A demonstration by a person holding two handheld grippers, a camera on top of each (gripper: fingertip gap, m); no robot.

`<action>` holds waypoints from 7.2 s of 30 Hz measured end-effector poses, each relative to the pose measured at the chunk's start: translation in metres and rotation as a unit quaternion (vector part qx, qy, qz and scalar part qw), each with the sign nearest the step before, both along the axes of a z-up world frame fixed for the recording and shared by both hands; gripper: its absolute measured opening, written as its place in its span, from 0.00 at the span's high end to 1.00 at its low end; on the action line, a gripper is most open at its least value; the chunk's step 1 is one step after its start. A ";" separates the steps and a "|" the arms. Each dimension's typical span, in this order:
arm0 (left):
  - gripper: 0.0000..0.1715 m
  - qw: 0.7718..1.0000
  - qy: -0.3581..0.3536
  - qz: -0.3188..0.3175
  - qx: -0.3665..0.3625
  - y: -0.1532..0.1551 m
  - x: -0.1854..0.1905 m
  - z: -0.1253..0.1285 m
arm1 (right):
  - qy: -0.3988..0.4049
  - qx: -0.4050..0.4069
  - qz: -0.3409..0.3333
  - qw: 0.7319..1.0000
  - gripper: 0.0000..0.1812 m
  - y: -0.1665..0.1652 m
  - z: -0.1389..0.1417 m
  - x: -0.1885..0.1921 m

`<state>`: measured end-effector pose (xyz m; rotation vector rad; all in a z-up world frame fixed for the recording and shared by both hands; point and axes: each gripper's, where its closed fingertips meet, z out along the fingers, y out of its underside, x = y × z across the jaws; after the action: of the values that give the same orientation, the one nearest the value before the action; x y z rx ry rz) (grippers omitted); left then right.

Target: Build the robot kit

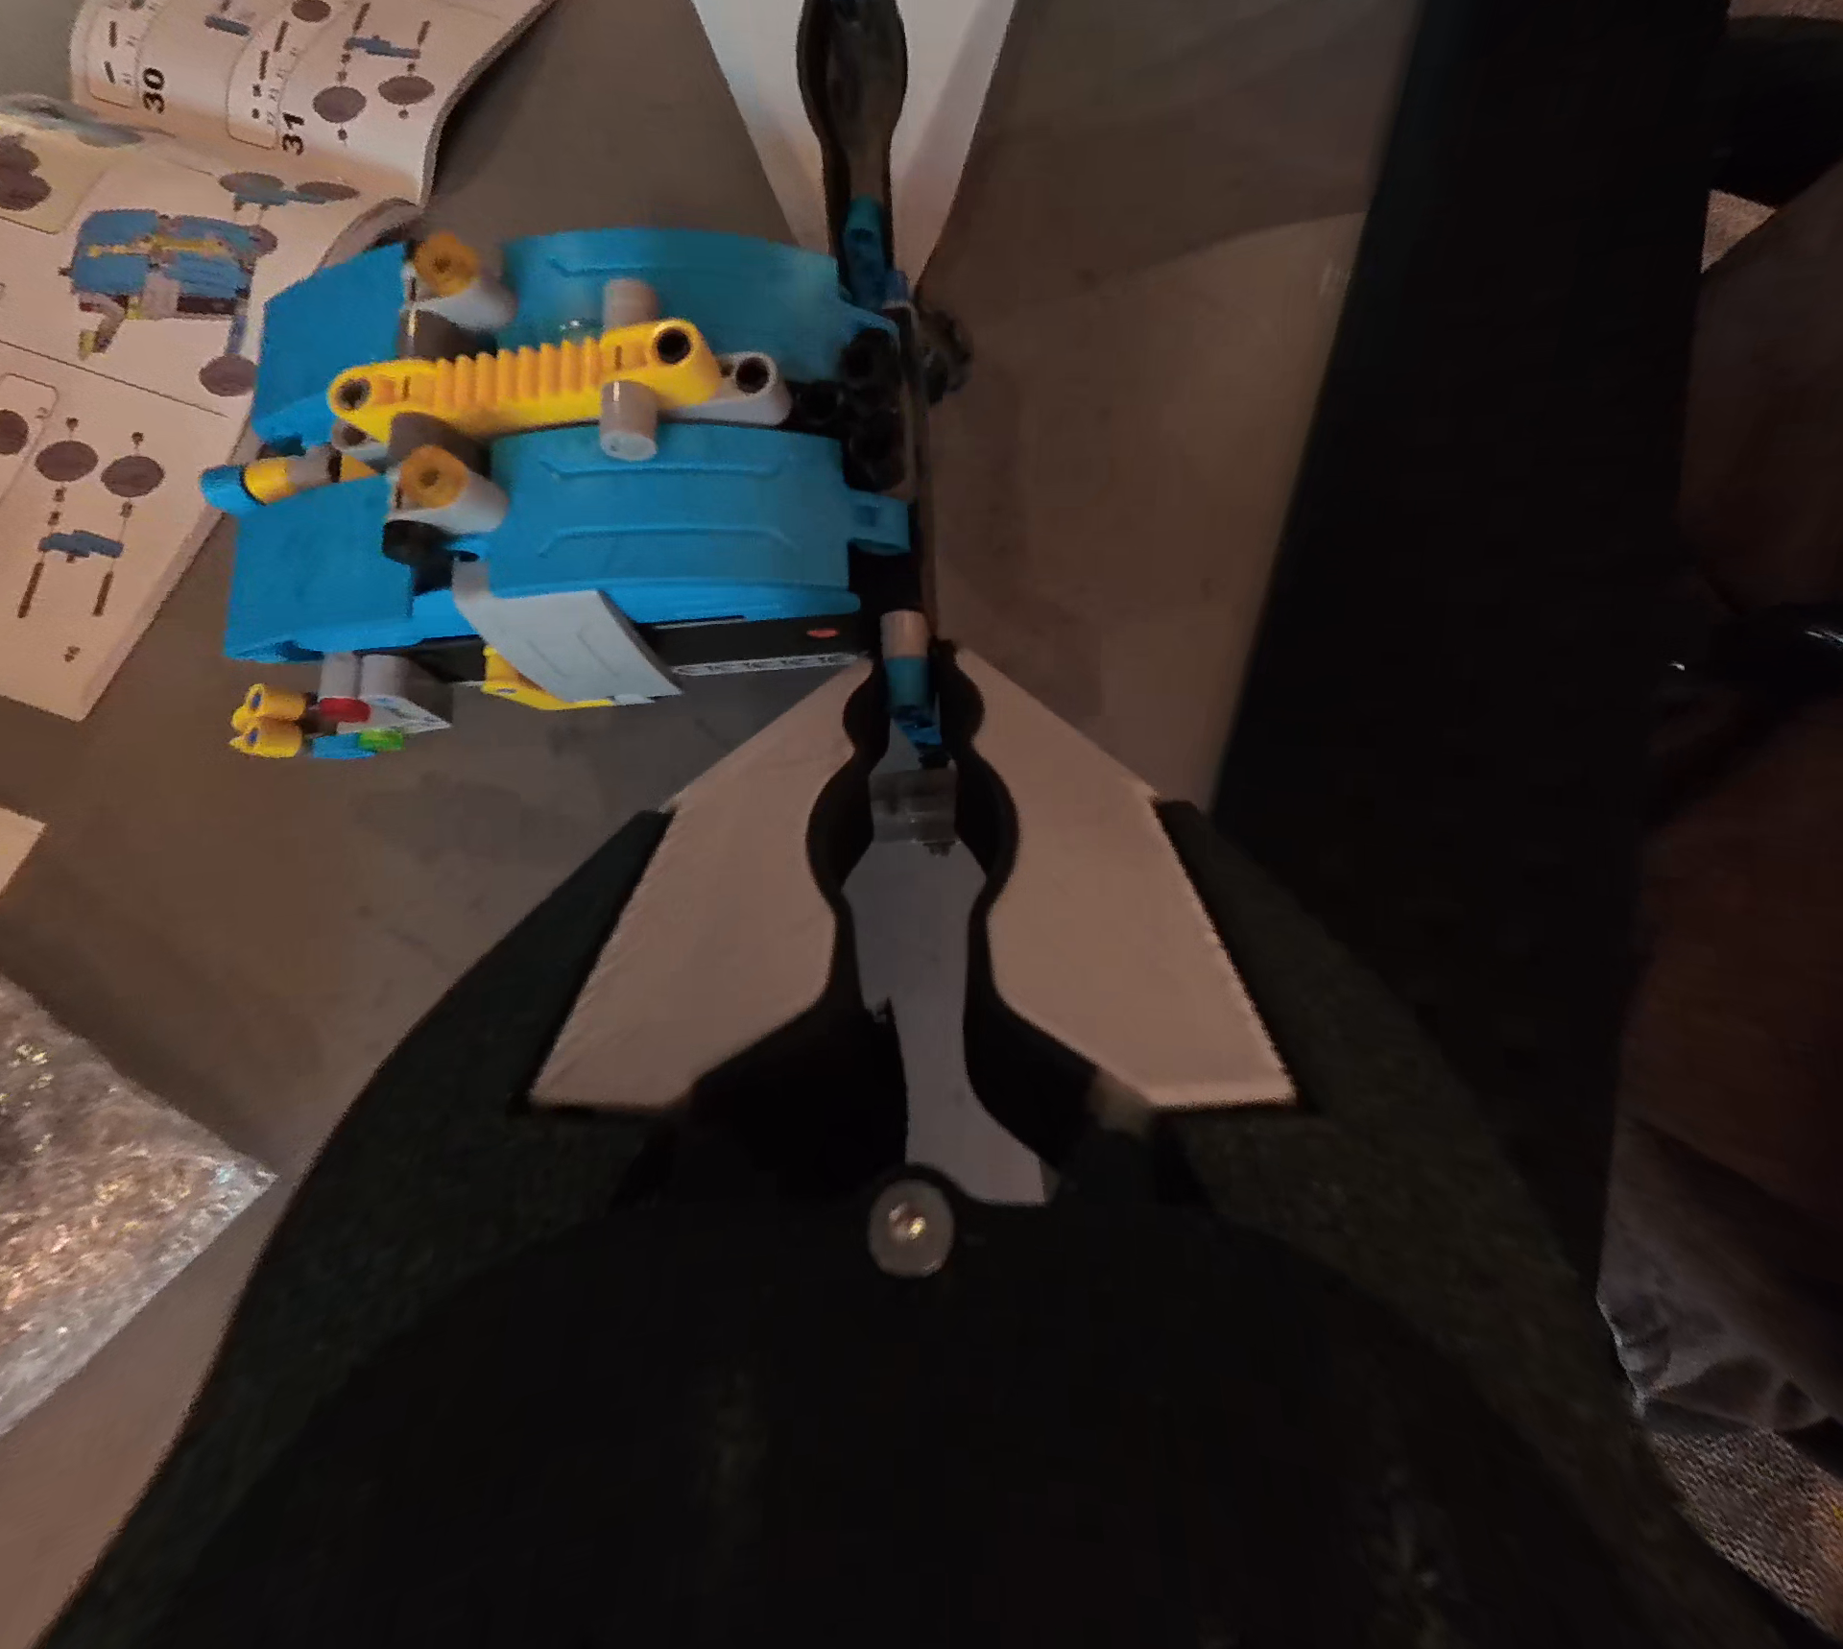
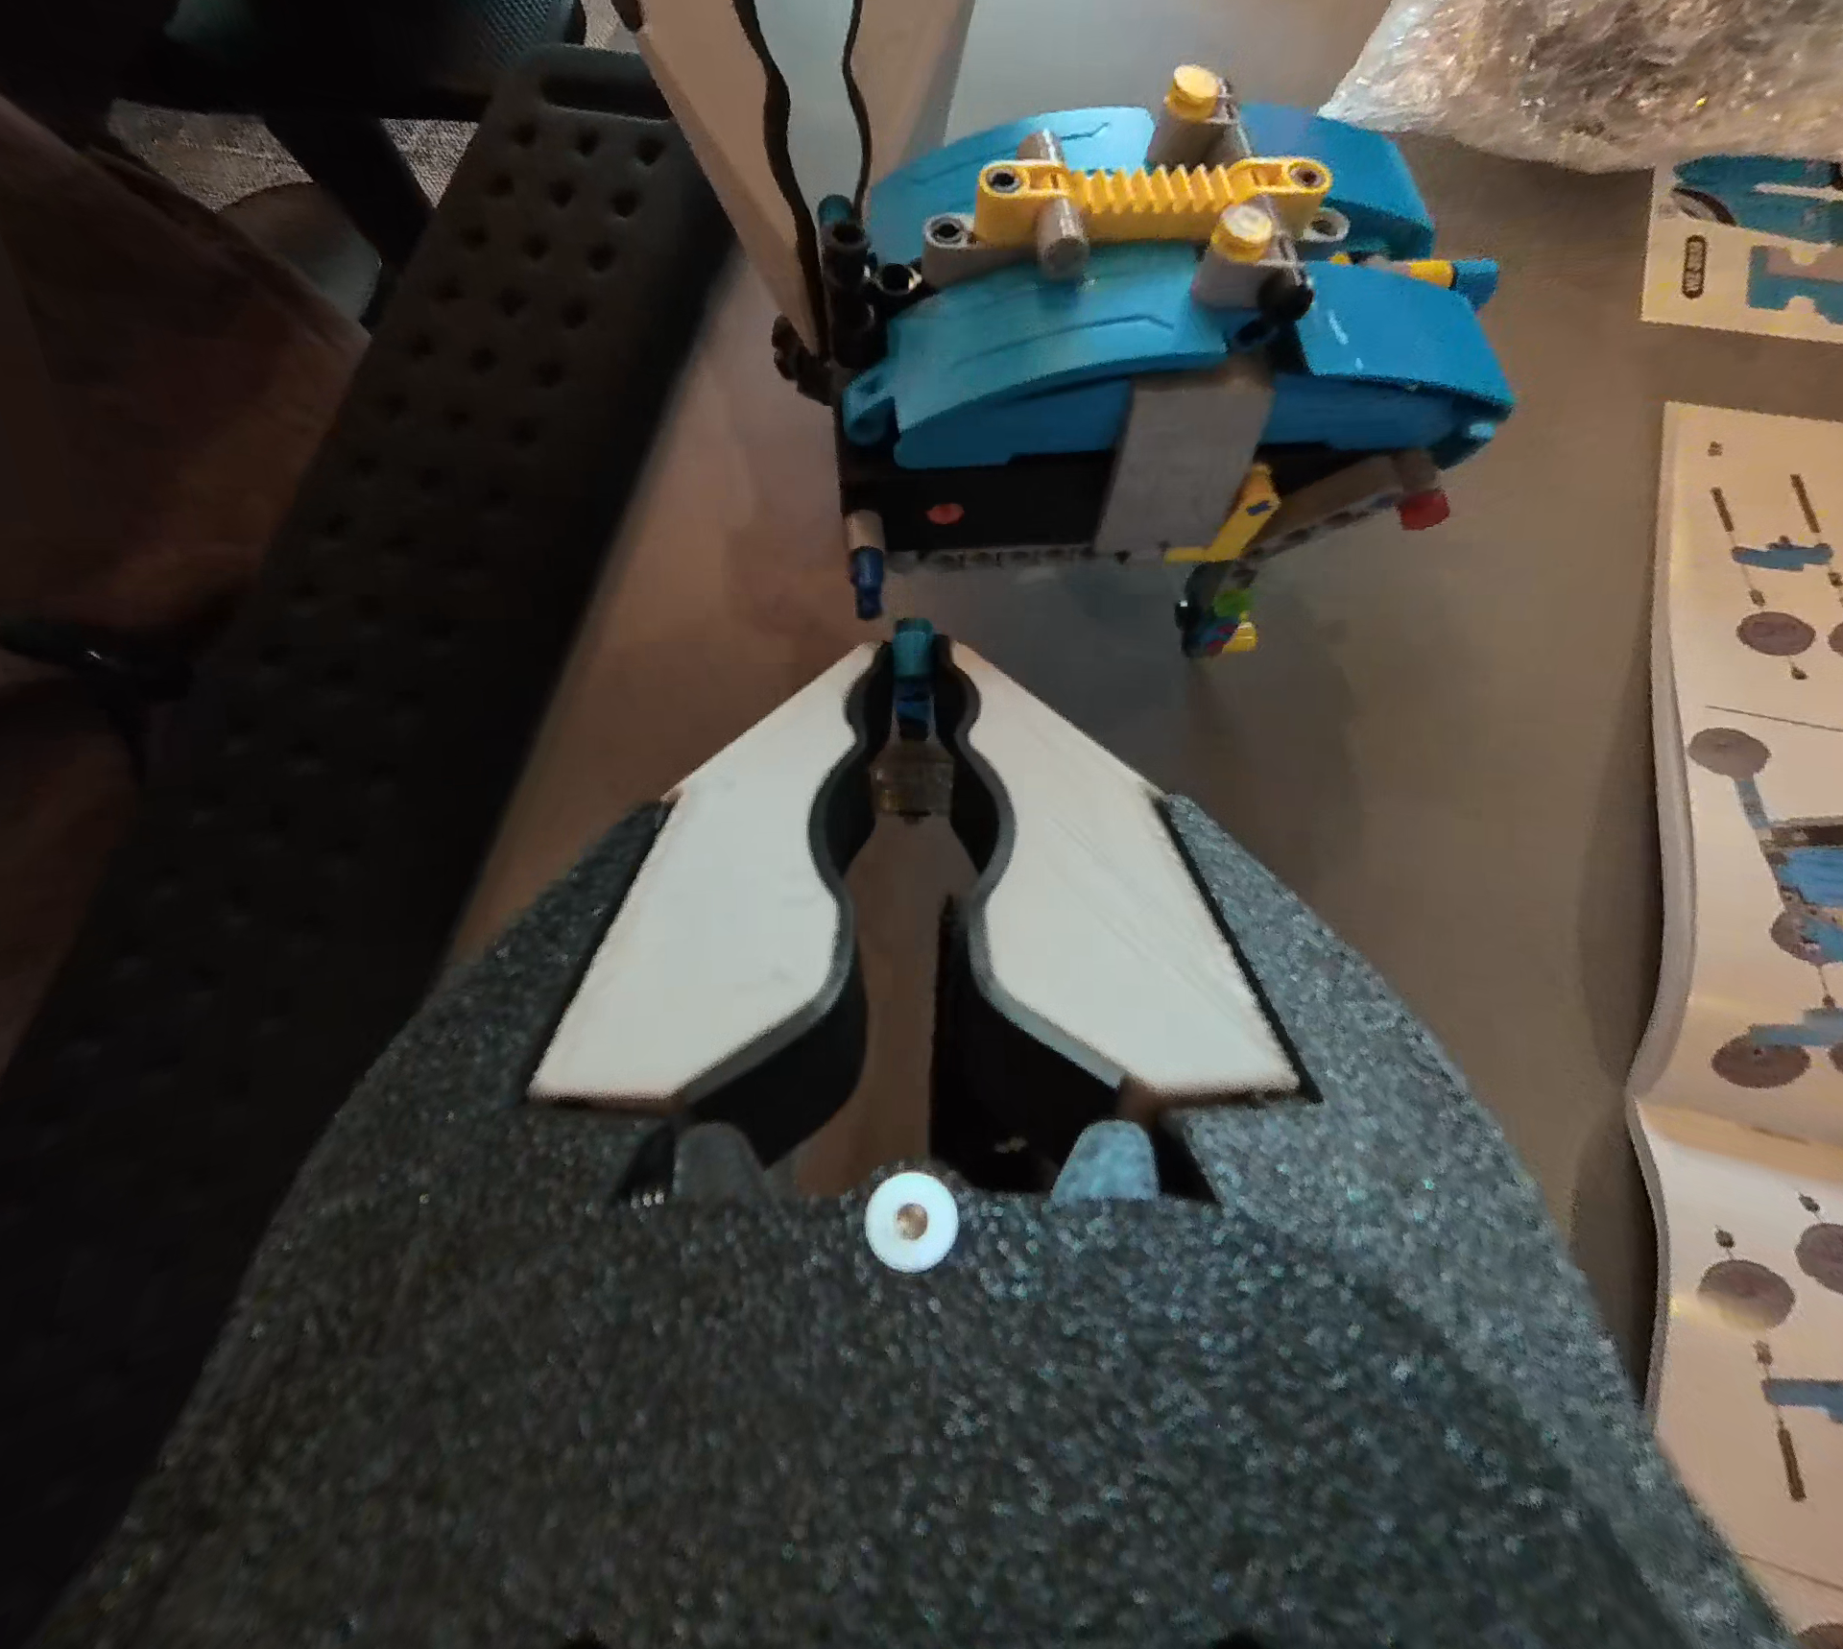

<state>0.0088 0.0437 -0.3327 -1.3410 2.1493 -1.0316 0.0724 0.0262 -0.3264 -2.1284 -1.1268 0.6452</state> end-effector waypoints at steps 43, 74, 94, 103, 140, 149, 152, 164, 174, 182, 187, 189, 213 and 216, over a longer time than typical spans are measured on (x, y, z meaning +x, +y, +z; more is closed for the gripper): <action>0.94 0.997 -0.060 0.046 -0.009 0.001 0.000 0.000 | -0.259 -0.100 -0.033 0.960 0.95 -0.072 -0.064 0.039; 0.97 0.997 -0.039 0.019 -0.068 -0.009 -0.006 0.002 | 0.120 -0.018 -0.013 0.993 0.96 -0.010 0.006 -0.015; 0.97 0.995 -0.023 0.012 -0.094 -0.008 -0.007 0.002 | 0.122 0.009 0.013 0.992 0.96 -0.010 0.005 -0.019; 0.97 0.995 -0.007 0.012 -0.101 -0.009 -0.010 0.001 | -0.058 0.058 0.063 0.995 0.96 -0.007 0.005 -0.019; 0.95 0.990 -0.010 0.090 -0.104 -0.016 0.004 -0.009 | 0.225 -0.008 0.009 0.974 0.96 0.002 0.028 -0.018; 0.81 0.945 0.002 0.201 -0.256 0.005 0.022 -0.004 | 0.276 -0.033 0.023 0.960 0.96 0.006 0.036 -0.028; 0.83 0.937 0.003 0.215 -0.277 0.009 0.023 -0.004 | 0.244 0.006 -0.002 0.970 0.96 0.014 0.038 -0.026; 0.85 0.912 -0.001 0.240 -0.333 0.012 0.021 -0.005 | 0.108 0.054 -0.054 0.991 0.96 0.026 0.044 -0.023; 0.86 0.916 -0.010 0.241 -0.321 0.013 0.022 -0.006 | -0.309 -0.198 -0.058 0.928 0.96 -0.097 -0.019 0.072; 0.87 0.920 -0.014 0.241 -0.308 0.012 0.022 -0.006 | -0.300 -0.162 -0.089 0.936 0.95 -0.119 -0.067 0.072; 0.87 0.919 -0.014 0.240 -0.313 0.012 0.022 -0.006 | -0.263 -0.130 -0.082 0.953 0.89 -0.126 -0.059 0.064; 0.87 0.919 -0.014 0.241 -0.312 0.012 0.022 -0.006 | -0.258 -0.120 -0.081 0.955 0.88 -0.126 -0.054 0.063; 0.89 0.916 -0.027 0.223 -0.333 0.010 0.020 0.001 | -0.009 0.032 -0.110 0.993 0.96 -0.017 0.047 0.015; 0.89 0.920 -0.022 0.224 -0.321 0.008 0.021 -0.001 | -0.028 0.028 -0.066 0.997 0.96 0.004 0.053 -0.006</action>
<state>0.0299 0.0518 -0.3340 -1.9473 1.3874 -1.6033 0.0663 0.0301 -0.2738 -2.1631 -1.0109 0.4897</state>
